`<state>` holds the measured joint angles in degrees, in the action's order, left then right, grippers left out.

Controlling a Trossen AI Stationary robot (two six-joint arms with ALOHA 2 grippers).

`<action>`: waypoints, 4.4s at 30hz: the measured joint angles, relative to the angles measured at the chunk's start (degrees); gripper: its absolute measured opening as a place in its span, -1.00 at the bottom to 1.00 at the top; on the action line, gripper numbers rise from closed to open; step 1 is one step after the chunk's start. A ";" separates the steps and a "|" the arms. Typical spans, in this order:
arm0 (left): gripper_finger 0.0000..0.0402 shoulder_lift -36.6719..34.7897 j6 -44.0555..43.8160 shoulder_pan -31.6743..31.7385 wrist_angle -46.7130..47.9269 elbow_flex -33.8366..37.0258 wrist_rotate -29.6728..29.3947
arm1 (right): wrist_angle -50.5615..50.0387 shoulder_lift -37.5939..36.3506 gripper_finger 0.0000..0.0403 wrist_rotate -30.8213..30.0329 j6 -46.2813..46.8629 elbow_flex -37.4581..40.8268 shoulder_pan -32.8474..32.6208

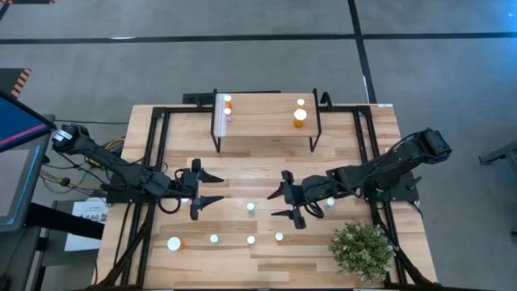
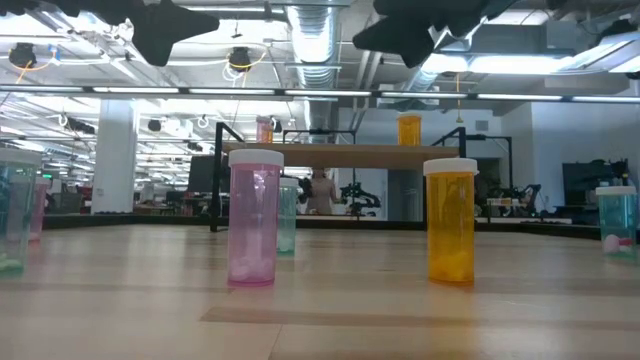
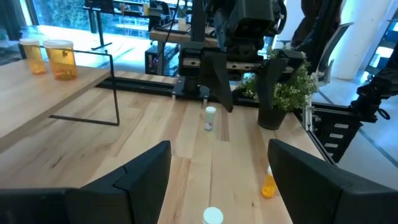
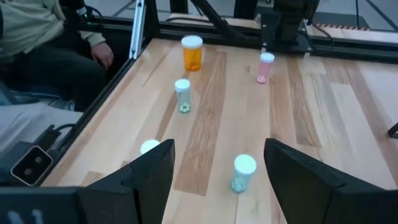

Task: Pick and place medicine bottles onto shelf by color
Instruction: Put the top left blue pill bottle on the shelf

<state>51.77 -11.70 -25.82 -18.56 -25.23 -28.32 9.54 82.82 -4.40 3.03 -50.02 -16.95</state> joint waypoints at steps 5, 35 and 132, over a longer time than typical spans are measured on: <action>0.27 0.00 0.00 0.00 -0.02 0.00 -0.02 | 0.54 0.78 0.34 0.00 0.19 -0.01 -0.26; 0.27 0.00 0.29 0.00 -0.44 -0.04 0.61 | -3.89 16.34 0.34 0.15 -0.04 -11.65 0.22; 0.27 0.00 0.93 0.02 -0.22 0.00 0.46 | -14.35 25.10 0.34 1.23 3.90 -19.49 5.90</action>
<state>51.77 -10.78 -25.80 -18.79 -25.23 -27.86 -4.82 107.92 -3.17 6.92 -69.51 -11.05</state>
